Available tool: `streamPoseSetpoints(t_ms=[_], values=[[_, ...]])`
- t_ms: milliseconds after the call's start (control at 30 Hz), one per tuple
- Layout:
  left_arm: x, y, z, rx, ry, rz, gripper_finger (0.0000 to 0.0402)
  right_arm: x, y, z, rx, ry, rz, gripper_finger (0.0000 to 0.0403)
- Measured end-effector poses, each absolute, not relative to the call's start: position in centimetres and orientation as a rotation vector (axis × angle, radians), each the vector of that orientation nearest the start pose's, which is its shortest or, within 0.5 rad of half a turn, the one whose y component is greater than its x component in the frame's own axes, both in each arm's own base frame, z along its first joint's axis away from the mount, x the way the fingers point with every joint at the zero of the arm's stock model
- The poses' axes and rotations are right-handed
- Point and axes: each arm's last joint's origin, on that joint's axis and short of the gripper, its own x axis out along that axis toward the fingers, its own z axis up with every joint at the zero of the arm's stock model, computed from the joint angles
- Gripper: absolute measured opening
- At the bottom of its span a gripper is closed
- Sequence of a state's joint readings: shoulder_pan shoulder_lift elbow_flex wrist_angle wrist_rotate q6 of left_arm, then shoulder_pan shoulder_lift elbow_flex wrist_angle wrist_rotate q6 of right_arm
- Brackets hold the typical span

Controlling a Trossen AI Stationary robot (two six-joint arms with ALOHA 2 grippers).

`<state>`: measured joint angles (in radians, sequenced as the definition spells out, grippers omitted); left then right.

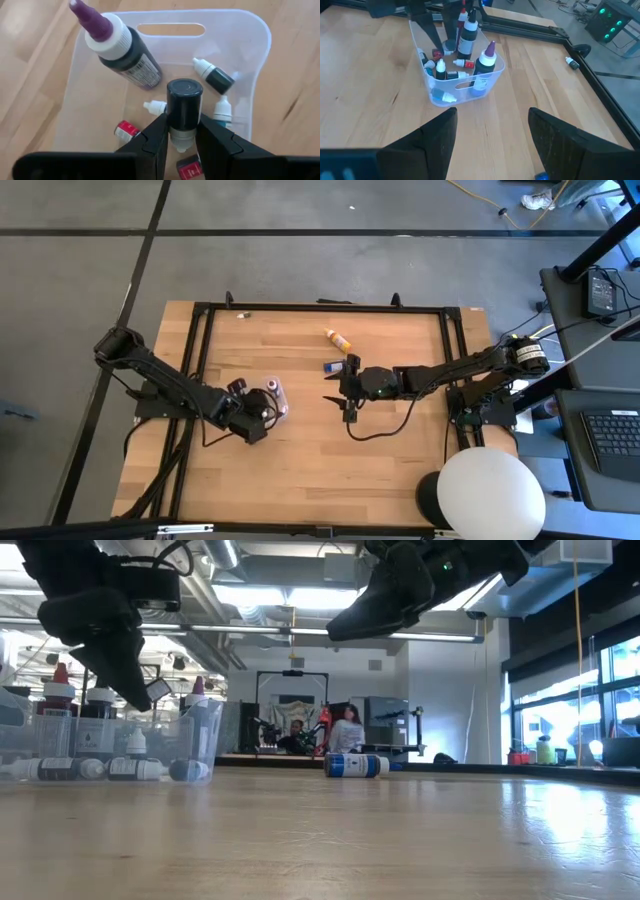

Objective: Pick & Place food coloring
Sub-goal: Put the small purple food coloring bottle into the transparent bin, then put the large blue food coloring bottle into the transparent bin

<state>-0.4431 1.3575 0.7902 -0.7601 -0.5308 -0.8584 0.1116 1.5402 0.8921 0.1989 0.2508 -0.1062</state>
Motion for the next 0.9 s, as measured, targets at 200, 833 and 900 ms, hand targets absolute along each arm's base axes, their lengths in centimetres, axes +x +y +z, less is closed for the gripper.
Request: streamPoseSetpoints(t_ms=[200,833,900], values=[[20.97,-8.38,19.02,-0.151,1.029,0.536,0.0087,32.85,2.96,22.57,-0.185,0.450,-0.113,0.0247],[20.66,-8.58,19.25,-0.143,1.115,0.402,0.0154,32.84,2.96,22.55,-0.185,0.451,-0.113,0.0247],[20.48,-8.45,19.74,-0.147,1.089,0.402,0.0154,32.84,2.97,22.55,-0.187,0.451,-0.113,0.0247]])
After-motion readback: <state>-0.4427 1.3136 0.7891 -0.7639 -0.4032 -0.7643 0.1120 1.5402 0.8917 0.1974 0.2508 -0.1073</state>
